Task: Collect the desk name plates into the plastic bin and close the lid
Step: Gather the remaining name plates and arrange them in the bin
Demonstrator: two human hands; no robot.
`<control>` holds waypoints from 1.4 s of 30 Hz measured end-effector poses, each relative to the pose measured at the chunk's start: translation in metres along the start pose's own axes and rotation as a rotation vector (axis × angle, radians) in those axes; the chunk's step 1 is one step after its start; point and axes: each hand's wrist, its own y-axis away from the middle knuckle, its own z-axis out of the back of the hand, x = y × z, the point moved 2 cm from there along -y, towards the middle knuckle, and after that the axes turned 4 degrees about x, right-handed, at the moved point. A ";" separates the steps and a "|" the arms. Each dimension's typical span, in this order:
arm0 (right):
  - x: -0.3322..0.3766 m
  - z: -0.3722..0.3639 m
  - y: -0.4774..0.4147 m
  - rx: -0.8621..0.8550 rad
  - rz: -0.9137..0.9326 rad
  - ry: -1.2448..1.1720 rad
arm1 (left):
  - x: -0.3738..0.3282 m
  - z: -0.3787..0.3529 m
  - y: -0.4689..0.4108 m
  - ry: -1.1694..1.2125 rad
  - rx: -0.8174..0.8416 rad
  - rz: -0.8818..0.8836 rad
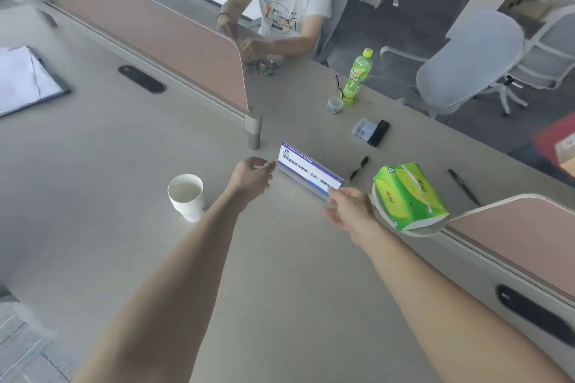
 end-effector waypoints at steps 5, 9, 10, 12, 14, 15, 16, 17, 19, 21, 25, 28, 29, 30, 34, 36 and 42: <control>-0.001 -0.001 -0.047 -0.004 -0.103 -0.034 | 0.011 -0.019 -0.060 -0.078 0.070 0.064; -0.011 0.003 -0.080 -0.036 -0.189 -0.038 | 0.028 -0.026 -0.110 -0.157 0.009 0.094; -0.014 0.003 -0.088 -0.042 -0.196 -0.023 | 0.031 -0.029 -0.120 -0.180 -0.009 0.091; -0.018 0.004 -0.100 -0.047 -0.202 0.009 | 0.036 -0.036 -0.138 -0.225 -0.027 0.080; -0.021 0.003 -0.113 -0.049 -0.194 0.046 | 0.042 -0.040 -0.155 -0.270 -0.031 0.054; -0.023 0.002 -0.120 -0.048 -0.186 0.069 | 0.047 -0.042 -0.164 -0.299 -0.026 0.038; -0.024 0.001 -0.124 -0.044 -0.179 0.090 | 0.049 -0.042 -0.170 -0.332 -0.009 0.025; -0.027 0.000 -0.129 -0.040 -0.173 0.100 | 0.050 -0.044 -0.177 -0.360 0.017 0.007; -0.033 0.001 -0.135 -0.031 -0.163 0.124 | 0.052 -0.047 -0.188 -0.387 0.065 -0.031; -0.037 0.001 -0.139 -0.029 -0.144 0.156 | 0.052 -0.048 -0.192 -0.413 0.083 -0.058; -0.043 0.004 -0.141 -0.065 -0.080 0.250 | 0.059 -0.055 -0.186 -0.527 0.100 -0.026; -0.044 0.009 -0.132 -0.095 0.027 0.416 | 0.064 -0.051 -0.176 -0.499 0.066 -0.041; -0.044 0.011 -0.128 -0.089 0.062 0.441 | 0.065 -0.047 -0.172 -0.492 0.060 -0.056; -0.044 0.012 -0.123 -0.076 0.091 0.451 | 0.065 -0.043 -0.168 -0.492 0.057 -0.064; -0.040 0.013 -0.101 -0.063 0.165 0.473 | 0.060 -0.024 -0.143 -0.502 0.057 -0.098; -0.037 0.009 -0.088 -0.069 0.204 0.469 | 0.053 -0.013 -0.127 -0.502 0.048 -0.101; -0.018 0.008 -0.038 -0.069 0.360 0.484 | 0.046 0.021 -0.077 -0.409 0.075 -0.090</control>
